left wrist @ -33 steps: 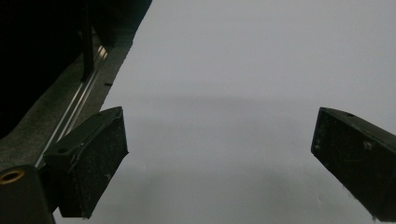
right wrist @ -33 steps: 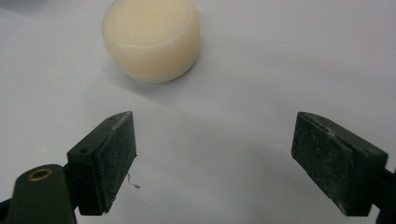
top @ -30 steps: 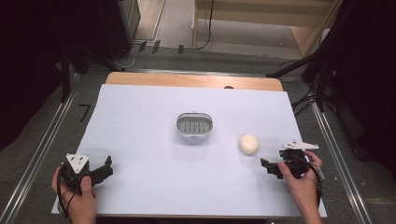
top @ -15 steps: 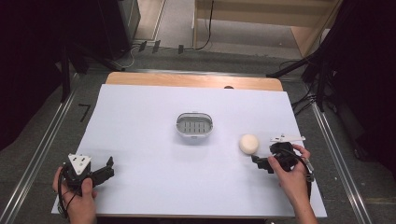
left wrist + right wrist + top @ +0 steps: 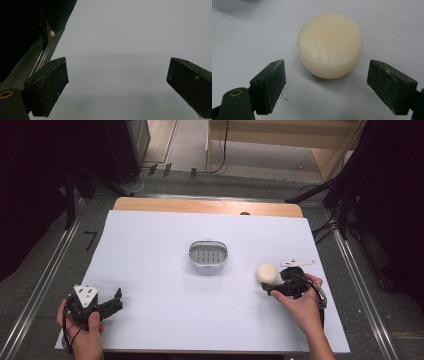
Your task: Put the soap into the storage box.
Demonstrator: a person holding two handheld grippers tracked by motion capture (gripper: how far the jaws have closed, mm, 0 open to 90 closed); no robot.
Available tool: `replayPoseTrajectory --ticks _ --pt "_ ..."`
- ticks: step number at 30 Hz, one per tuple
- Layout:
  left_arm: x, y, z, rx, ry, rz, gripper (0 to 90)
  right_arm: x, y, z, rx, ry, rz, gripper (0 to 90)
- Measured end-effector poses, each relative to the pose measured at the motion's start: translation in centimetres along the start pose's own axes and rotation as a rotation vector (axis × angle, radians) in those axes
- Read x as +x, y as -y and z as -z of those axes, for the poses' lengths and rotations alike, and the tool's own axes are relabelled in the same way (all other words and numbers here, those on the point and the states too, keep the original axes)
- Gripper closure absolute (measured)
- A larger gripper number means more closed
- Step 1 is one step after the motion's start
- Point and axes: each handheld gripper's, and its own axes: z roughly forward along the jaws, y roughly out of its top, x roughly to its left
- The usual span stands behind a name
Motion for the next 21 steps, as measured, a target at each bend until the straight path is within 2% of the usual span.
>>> replayPoseTrajectory --ticks 3,4,6,9,13,21 --pt "-0.1 0.0 0.0 0.003 -0.005 -0.002 4.4 0.0 -0.3 -0.3 0.007 0.004 -0.015 18.2" --pt "-0.1 0.0 0.0 0.0 -0.009 -0.002 4.4 0.1 -0.5 -0.4 0.011 0.02 -0.021 23.3" --pt "-0.1 0.0 0.0 0.0 -0.008 -0.002 4.4 0.2 -0.6 -0.5 0.013 0.026 -0.027 25.0" --pt "-0.1 0.0 0.0 0.003 -0.007 -0.004 4.4 0.3 -0.8 -0.6 0.02 0.02 -0.036 24.7" --pt "-0.2 0.0 0.0 0.009 -0.005 -0.014 4.4 0.3 -1.1 -1.1 0.041 0.041 -0.055 25.0" --pt "-0.2 0.0 0.0 0.004 -0.006 -0.012 4.4 0.4 -1.7 -1.7 0.043 0.061 -0.075 21.2"
